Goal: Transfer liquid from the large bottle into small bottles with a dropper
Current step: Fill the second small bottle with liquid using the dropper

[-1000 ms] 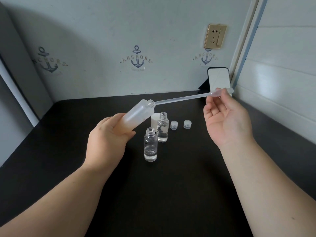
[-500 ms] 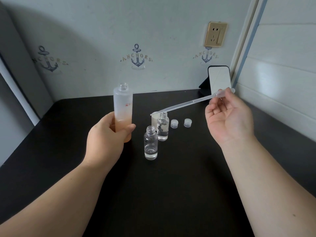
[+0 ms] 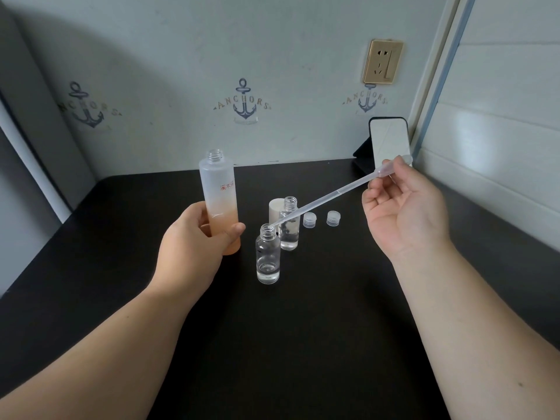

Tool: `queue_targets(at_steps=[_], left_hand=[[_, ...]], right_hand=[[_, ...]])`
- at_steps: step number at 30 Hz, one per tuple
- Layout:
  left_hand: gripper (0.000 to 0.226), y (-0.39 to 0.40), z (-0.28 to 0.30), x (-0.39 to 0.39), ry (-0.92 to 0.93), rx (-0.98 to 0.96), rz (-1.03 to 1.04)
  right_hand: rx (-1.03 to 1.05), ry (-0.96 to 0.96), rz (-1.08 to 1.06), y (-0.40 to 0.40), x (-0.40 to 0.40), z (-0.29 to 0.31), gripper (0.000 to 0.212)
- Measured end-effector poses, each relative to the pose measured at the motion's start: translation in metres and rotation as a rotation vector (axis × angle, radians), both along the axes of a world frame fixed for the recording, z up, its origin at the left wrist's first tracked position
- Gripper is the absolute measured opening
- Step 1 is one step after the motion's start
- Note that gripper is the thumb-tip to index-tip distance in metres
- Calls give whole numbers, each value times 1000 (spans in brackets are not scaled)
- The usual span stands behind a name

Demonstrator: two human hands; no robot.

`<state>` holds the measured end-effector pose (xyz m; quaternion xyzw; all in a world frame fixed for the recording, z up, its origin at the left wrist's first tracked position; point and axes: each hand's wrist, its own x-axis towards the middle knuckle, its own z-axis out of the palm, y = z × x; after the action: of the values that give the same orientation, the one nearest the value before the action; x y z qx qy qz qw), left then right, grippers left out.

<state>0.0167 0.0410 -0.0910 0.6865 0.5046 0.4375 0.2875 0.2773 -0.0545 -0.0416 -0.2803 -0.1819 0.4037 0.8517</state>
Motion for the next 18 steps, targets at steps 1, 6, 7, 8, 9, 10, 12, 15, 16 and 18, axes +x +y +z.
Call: queue_targets(at_steps=[1,6,7,8,9,10,12,15,16,18], left_hand=[[45,-1,1,0,-5,-2,-4],[38,-8,3,-3,-201,-76,-50],[33,-9,4,-4,-242,-67,-40],[30,-11,6,-5,-276,-41,-19],[29,-14,8,-7,-295,-4,11],[28,-16,10,-8,-297,40,44],[23,-21,13,-11,-282,112,79],[20,-29,12,-12,-274,110,-12],[21,-30,12,-11,-261,96,-68],[24,-34,13,-10,-217,54,-212]], right_hand=[[-3,-3,0,0,0,0,22],[-5,-13,7,1,-1,-1,17],[-6,-17,7,1,-1,-1,18],[-8,-19,8,0,-1,0,18],[-10,-19,8,0,-1,1,17],[-13,-17,8,0,-1,1,17],[-20,-17,7,0,0,1,15],[-37,-26,9,0,0,0,15],[-43,-30,9,0,0,0,16],[-50,-31,6,0,0,0,17]])
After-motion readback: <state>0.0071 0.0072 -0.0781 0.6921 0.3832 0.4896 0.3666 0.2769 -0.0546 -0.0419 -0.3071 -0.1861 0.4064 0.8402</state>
